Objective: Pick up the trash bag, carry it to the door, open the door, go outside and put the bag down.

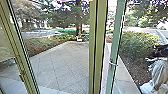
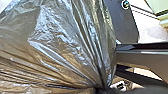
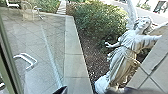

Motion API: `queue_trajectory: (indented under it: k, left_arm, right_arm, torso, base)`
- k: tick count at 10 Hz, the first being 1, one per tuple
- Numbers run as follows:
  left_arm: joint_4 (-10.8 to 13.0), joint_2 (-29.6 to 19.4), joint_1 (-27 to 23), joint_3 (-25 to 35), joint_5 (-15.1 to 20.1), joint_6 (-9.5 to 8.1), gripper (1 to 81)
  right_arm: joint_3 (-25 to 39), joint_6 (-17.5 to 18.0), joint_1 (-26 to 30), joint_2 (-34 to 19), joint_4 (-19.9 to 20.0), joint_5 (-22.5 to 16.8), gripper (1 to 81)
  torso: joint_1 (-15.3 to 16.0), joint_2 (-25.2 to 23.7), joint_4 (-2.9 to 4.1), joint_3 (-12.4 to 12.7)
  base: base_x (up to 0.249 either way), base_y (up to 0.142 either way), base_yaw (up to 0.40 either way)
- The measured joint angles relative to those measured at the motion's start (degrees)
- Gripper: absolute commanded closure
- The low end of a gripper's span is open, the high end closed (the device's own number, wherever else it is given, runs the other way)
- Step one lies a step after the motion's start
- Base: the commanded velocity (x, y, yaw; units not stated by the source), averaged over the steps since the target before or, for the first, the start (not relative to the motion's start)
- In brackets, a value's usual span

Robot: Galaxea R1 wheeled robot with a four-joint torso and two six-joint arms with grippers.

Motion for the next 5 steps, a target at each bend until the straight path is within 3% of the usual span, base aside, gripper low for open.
queue_trajectory:
  k: [3,5]
  left_arm:
    - [0.00,-0.13,0.00,0.00,0.02,0.00,81.1]
    - [-0.02,-0.11,-0.02,0.00,0.02,0.00,81.1]
  right_arm:
    - [-3.58,-0.06,-0.13,0.57,-3.56,0.35,1.0]
    - [-5.00,-1.93,-0.11,1.67,-4.83,-0.37,1.0]
  torso:
    - [-0.02,0.00,0.00,0.00]
    - [-0.05,0.00,0.00,0.00]
  base:
    - [0.000,0.000,0.000]
    - [0.000,0.000,0.000]
